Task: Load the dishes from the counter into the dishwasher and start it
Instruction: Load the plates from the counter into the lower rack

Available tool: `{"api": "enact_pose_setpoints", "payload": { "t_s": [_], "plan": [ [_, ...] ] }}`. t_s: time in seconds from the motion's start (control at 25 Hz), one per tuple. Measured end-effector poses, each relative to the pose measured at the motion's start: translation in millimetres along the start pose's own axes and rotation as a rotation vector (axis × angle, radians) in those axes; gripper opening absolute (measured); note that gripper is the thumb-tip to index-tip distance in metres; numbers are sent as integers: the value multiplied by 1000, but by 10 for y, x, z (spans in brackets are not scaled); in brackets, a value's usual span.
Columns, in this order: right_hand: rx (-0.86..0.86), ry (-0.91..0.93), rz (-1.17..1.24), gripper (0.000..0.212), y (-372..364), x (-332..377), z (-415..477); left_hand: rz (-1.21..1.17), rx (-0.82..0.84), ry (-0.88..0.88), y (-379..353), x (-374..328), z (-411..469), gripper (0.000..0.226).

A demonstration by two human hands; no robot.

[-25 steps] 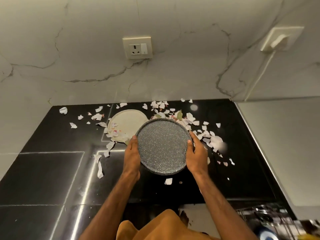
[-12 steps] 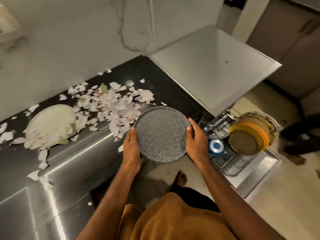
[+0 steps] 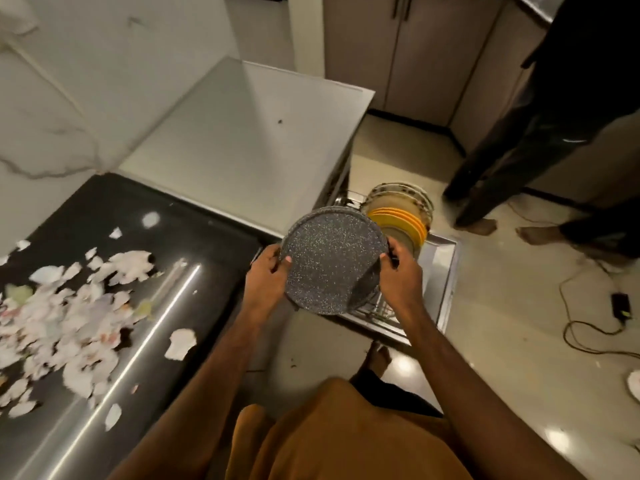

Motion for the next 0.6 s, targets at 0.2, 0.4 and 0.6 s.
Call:
{"api": "enact_pose_setpoints", "payload": {
  "t_s": [0.2,0.4,0.6],
  "plan": [
    [-109,-133,-49,27,588,-642,663,492,97,-135,-1000,-695,645,27],
    [-73,-201,-143,24,810,-1272,1218,787,232,-207,-1927,-917,1402,11],
    [6,-265,-293,17,632,-2190,1817,952,316,-241,-2757,-571,2316,19]
  ]
}}
Point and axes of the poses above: each hand's wrist, its own z-axis towards the middle knuckle, its own y-axis out of the back of the hand, x = y × z, the point moved 8 cm from there along z, towards the middle knuckle, and after that the axes turned 10 degrees about y, right-handed, at the moved point
